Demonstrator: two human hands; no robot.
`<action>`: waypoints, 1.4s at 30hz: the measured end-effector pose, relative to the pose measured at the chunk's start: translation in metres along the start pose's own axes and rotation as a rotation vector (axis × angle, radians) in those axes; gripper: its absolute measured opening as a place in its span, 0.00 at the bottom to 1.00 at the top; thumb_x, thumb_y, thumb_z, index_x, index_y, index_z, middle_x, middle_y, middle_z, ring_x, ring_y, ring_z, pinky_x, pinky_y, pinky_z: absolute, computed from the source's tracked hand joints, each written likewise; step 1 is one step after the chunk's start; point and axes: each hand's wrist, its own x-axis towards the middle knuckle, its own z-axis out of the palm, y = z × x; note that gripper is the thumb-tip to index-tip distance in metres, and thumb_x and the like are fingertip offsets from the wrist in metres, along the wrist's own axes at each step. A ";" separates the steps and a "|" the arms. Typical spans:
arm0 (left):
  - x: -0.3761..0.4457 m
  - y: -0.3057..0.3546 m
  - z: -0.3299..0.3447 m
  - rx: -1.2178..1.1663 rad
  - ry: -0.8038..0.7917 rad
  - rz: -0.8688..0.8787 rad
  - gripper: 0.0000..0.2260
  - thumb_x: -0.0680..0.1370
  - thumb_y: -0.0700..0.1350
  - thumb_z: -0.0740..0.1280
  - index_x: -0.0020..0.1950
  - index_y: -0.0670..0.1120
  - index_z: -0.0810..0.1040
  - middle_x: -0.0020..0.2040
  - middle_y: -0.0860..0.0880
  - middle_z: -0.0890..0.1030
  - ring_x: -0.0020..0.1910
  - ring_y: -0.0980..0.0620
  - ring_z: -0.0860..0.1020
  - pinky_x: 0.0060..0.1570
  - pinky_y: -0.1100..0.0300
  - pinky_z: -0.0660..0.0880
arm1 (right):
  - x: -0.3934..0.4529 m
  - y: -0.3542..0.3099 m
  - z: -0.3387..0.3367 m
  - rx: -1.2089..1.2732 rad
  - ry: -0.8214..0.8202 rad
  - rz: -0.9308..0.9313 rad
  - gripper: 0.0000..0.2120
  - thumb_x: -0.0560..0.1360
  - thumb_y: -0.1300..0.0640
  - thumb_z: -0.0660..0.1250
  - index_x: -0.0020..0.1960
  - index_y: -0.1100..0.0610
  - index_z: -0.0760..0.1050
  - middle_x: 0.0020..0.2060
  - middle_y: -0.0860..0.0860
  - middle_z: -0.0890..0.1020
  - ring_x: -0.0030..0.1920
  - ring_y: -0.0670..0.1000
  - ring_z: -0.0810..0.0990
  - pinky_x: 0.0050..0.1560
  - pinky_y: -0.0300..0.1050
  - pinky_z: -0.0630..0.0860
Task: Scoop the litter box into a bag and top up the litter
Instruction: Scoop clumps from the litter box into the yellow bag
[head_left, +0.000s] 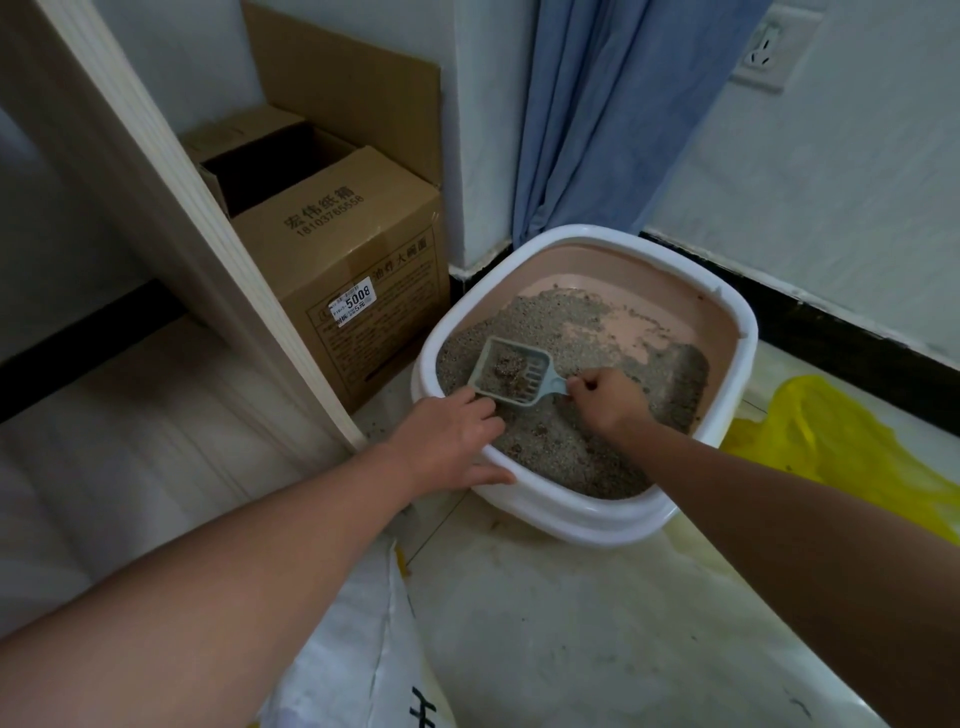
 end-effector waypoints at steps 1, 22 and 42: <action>0.000 0.000 0.000 0.002 -0.008 -0.005 0.25 0.72 0.68 0.60 0.44 0.46 0.79 0.43 0.50 0.77 0.45 0.49 0.74 0.31 0.56 0.74 | 0.000 -0.001 -0.001 0.012 0.009 -0.005 0.14 0.82 0.51 0.58 0.44 0.54 0.79 0.25 0.51 0.73 0.26 0.51 0.69 0.27 0.41 0.63; 0.015 0.007 -0.024 0.031 -0.350 -0.138 0.24 0.73 0.69 0.62 0.51 0.50 0.77 0.49 0.52 0.75 0.50 0.52 0.70 0.46 0.53 0.73 | -0.030 0.016 -0.057 -0.049 0.085 -0.041 0.18 0.81 0.51 0.59 0.35 0.57 0.76 0.24 0.50 0.74 0.26 0.50 0.71 0.27 0.41 0.62; 0.115 0.111 -0.014 -0.609 -0.137 -0.427 0.20 0.74 0.62 0.66 0.33 0.47 0.75 0.30 0.48 0.77 0.31 0.47 0.76 0.34 0.56 0.70 | -0.122 0.129 -0.186 0.000 0.328 0.146 0.14 0.79 0.51 0.62 0.41 0.54 0.83 0.28 0.54 0.77 0.29 0.51 0.72 0.32 0.44 0.65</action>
